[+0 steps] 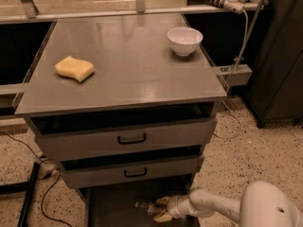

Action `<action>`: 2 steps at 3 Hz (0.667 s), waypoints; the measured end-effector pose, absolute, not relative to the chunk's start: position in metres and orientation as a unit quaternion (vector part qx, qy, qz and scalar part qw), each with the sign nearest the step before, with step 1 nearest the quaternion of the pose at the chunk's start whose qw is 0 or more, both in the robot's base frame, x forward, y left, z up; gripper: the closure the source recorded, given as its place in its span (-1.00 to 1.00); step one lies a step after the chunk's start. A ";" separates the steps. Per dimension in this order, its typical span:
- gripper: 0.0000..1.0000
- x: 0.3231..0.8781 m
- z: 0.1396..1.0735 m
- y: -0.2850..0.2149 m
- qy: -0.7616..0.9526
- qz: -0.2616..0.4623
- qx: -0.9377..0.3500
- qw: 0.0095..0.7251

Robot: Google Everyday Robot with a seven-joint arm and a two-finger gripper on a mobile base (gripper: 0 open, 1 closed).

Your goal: Place water bottle into bottom drawer

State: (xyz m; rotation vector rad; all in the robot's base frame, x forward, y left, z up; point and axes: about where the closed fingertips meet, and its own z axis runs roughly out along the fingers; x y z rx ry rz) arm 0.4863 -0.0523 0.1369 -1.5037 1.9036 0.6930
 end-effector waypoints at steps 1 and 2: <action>-1.00 0.486 0.137 -0.052 0.719 0.262 -0.568 0.304; -1.00 0.486 0.137 -0.052 0.719 0.262 -0.568 0.304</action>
Offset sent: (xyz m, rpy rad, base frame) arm 0.0000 0.0000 0.0000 0.0000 0.0000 0.0000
